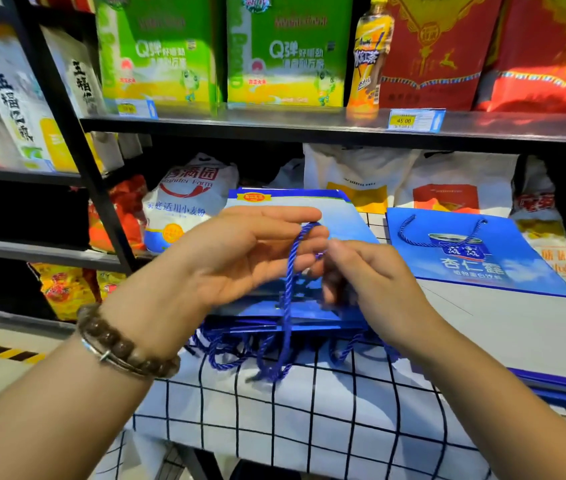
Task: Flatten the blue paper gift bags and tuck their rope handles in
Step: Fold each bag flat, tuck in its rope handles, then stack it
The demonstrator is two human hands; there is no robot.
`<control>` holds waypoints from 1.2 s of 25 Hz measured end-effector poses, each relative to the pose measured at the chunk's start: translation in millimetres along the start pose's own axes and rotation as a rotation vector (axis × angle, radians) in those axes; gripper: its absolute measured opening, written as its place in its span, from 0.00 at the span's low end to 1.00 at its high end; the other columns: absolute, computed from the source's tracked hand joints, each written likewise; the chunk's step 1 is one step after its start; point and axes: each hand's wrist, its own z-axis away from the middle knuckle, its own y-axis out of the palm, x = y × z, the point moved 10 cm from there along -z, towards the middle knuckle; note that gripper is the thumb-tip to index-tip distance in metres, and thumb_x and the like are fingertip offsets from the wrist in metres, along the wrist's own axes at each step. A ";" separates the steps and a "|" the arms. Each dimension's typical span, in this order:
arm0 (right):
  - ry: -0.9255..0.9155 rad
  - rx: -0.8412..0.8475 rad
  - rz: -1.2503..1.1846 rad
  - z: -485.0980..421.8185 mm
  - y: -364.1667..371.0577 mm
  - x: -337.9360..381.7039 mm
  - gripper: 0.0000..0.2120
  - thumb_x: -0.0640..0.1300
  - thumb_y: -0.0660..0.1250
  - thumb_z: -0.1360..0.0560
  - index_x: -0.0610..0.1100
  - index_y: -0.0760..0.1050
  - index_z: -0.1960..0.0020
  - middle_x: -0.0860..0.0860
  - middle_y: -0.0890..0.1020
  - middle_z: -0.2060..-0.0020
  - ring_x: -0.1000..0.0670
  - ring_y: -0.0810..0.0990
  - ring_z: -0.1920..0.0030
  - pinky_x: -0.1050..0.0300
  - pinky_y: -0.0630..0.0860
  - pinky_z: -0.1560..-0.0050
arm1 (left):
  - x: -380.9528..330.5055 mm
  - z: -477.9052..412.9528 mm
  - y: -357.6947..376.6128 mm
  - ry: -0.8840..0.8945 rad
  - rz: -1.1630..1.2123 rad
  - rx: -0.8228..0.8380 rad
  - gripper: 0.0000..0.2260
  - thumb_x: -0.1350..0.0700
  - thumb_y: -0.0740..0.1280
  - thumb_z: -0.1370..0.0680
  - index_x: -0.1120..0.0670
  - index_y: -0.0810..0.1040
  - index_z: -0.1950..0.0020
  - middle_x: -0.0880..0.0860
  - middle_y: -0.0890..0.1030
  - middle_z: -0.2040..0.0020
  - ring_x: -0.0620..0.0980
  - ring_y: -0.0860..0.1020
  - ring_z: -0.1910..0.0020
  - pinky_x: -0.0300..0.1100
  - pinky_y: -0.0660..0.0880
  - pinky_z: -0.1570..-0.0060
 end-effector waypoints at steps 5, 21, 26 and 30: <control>0.072 0.246 0.004 16.4 22.6 -0.7 0.14 0.49 0.67 0.32 0.36 0.77 0.64 0.40 0.73 0.72 0.54 0.70 0.69 0.65 0.66 0.66 | 2.8 -6.5 16.9 -0.001 0.376 -0.018 0.12 0.72 0.51 0.24 0.67 0.74 0.50 0.64 0.79 0.58 0.54 0.79 0.58 0.39 0.78 0.59; 0.172 -0.205 -0.263 -15.3 -58.2 -21.4 0.11 0.42 0.61 0.23 0.43 0.74 0.64 0.53 0.76 0.77 0.57 0.72 0.77 0.67 0.67 0.77 | 31.0 -2.5 21.6 0.206 -0.566 -0.101 0.06 0.63 0.72 0.30 0.52 0.81 0.61 0.50 0.82 0.65 0.43 0.78 0.64 0.35 0.76 0.56; 0.170 -0.180 -0.119 -0.8 -58.7 -19.0 0.12 0.43 0.61 0.23 0.44 0.78 0.63 0.49 0.79 0.73 0.56 0.74 0.77 0.66 0.69 0.77 | 35.0 -7.4 21.7 0.208 -0.605 -0.104 0.07 0.62 0.70 0.29 0.53 0.81 0.67 0.49 0.82 0.68 0.42 0.76 0.68 0.34 0.74 0.61; 0.180 -0.243 -0.133 5.1 -61.5 -21.7 0.11 0.40 0.62 0.24 0.43 0.77 0.64 0.48 0.77 0.74 0.56 0.74 0.78 0.66 0.71 0.78 | 43.4 -9.7 27.2 0.207 -0.666 -0.115 0.02 0.54 0.73 0.31 0.50 0.81 0.63 0.48 0.78 0.70 0.42 0.73 0.70 0.37 0.71 0.64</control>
